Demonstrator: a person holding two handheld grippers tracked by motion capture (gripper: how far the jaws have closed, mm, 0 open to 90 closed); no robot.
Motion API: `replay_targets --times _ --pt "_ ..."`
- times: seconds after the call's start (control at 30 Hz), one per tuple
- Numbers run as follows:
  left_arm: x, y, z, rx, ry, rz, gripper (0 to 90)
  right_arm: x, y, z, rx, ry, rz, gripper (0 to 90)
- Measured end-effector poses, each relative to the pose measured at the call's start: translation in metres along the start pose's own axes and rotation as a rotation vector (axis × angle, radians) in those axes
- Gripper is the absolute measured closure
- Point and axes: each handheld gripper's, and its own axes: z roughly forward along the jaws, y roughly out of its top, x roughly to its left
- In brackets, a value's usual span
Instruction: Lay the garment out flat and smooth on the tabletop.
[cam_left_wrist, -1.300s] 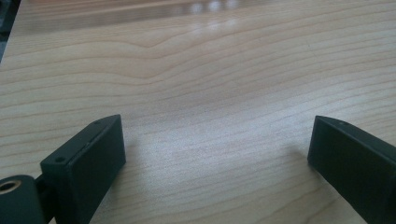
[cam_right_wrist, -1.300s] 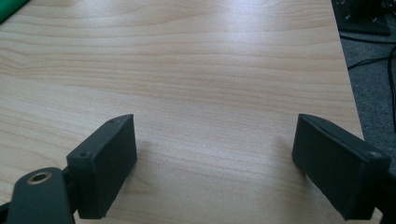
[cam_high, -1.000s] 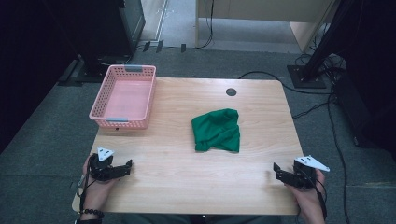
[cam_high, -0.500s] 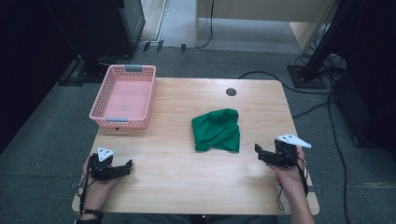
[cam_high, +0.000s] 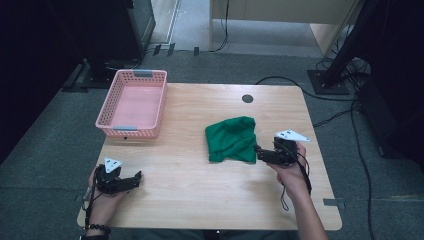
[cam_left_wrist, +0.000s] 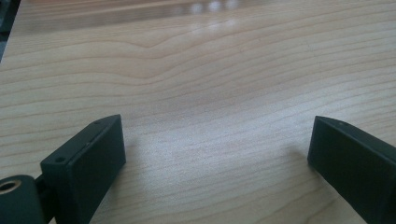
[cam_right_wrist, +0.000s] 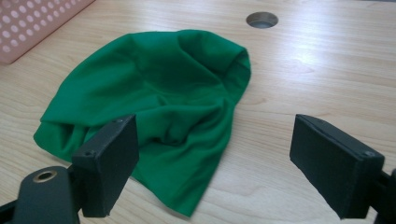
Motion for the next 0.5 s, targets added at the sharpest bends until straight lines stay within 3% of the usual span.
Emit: replay_targets --times 0.2,0.37,0.5 --pt "0.000 -0.001 -0.001 0.000 -0.007 0.004 4.3 0.006 -0.015 0.023 0.065 -0.017 -0.016 15.6" --pt "-0.002 -0.001 -0.005 -0.019 0.012 0.012 4.3 0.009 -0.023 0.034 0.097 -0.012 0.005 15.6" --pt "-0.009 0.007 -0.010 -0.068 -0.034 -0.035 4.3 0.010 -0.023 0.039 0.095 -0.012 -0.009 15.6"
